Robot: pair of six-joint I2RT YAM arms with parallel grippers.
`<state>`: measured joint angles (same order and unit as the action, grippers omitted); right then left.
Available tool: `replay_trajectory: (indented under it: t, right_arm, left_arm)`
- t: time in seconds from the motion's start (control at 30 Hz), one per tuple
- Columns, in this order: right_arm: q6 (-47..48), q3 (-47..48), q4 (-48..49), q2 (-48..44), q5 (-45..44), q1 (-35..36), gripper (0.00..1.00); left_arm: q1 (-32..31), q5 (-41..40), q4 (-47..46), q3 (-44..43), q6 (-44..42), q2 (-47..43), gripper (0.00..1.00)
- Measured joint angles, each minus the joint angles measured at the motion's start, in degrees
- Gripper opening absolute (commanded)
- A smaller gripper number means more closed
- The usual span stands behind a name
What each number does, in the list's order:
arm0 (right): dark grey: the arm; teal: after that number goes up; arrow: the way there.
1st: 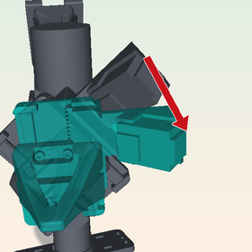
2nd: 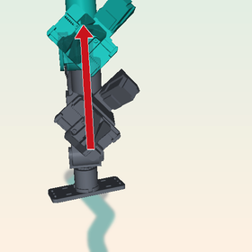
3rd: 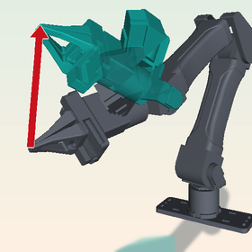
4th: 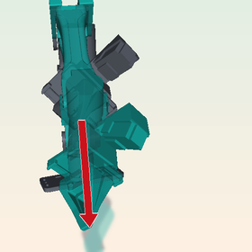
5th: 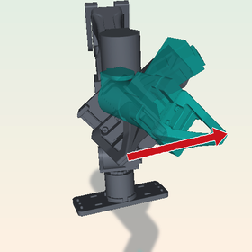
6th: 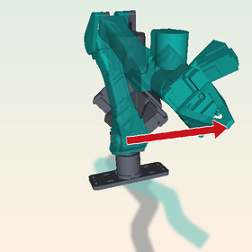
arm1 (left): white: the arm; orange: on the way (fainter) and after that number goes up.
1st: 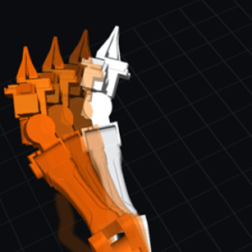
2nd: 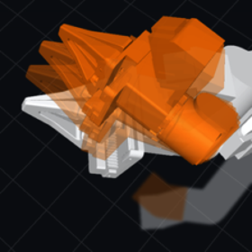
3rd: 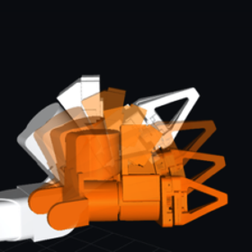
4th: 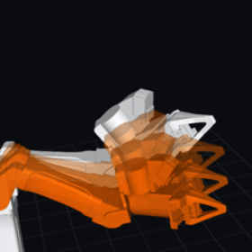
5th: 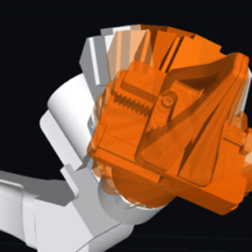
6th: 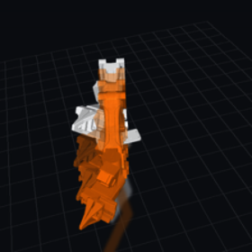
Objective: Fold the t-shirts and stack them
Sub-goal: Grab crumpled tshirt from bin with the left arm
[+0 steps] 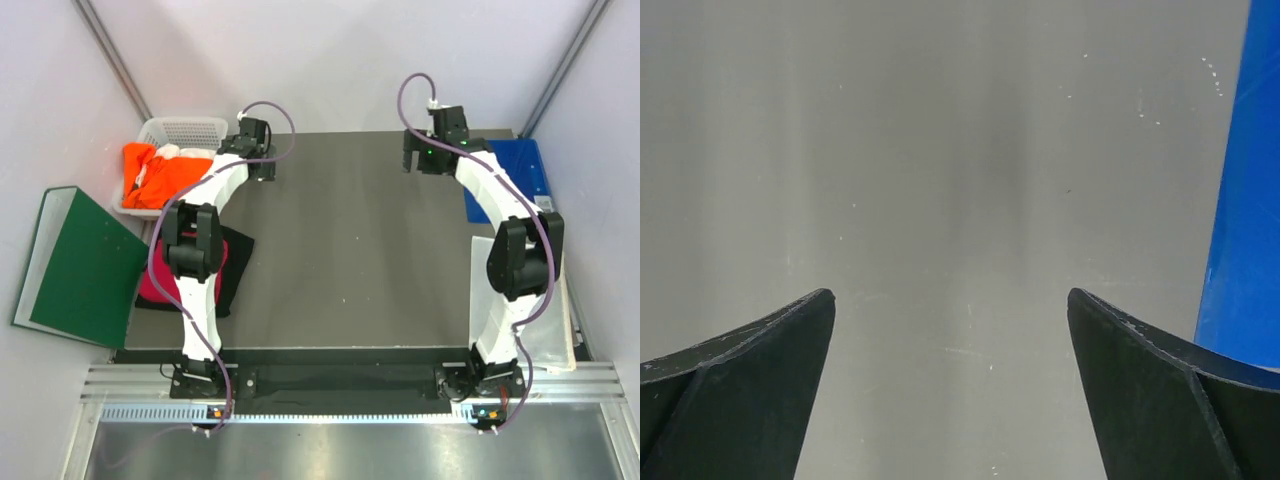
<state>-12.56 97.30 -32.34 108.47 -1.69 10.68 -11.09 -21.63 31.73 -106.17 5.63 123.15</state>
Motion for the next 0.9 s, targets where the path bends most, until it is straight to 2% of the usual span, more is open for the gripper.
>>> replay_trajectory:
  t: [0.13,0.23,0.43,0.53,0.77,0.9]
  right_arm:
    - [1.0,0.3,-1.3,0.5,-1.9,1.6,1.0]
    - [1.0,-0.2,-1.3,0.5,-2.9,1.0,1.0]
    - [0.9,-5.7,-0.4,0.4,-3.5,0.8,1.0]
    - [0.8,-9.2,-0.3,0.3,-3.4,1.0,1.0]
    - [0.5,-14.9,-0.3,-0.5,-3.5,2.3,1.0]
    - [-0.1,-15.9,-0.1,-0.7,-3.5,3.0,1.0]
  left_arm:
    - [0.0,0.7,1.2,-0.9,-0.1,0.0,0.99]
    - [0.0,-1.9,3.2,-4.3,-1.0,0.2,0.99]
    - [2.7,-5.1,1.5,-10.4,-0.5,-0.4,0.99]
    - [7.5,-3.7,1.0,-10.4,1.9,-1.5,0.99]
    - [24.4,3.7,0.3,-11.5,9.1,-1.1,0.99]
    - [28.5,9.5,1.3,-13.9,12.8,1.1,0.99]
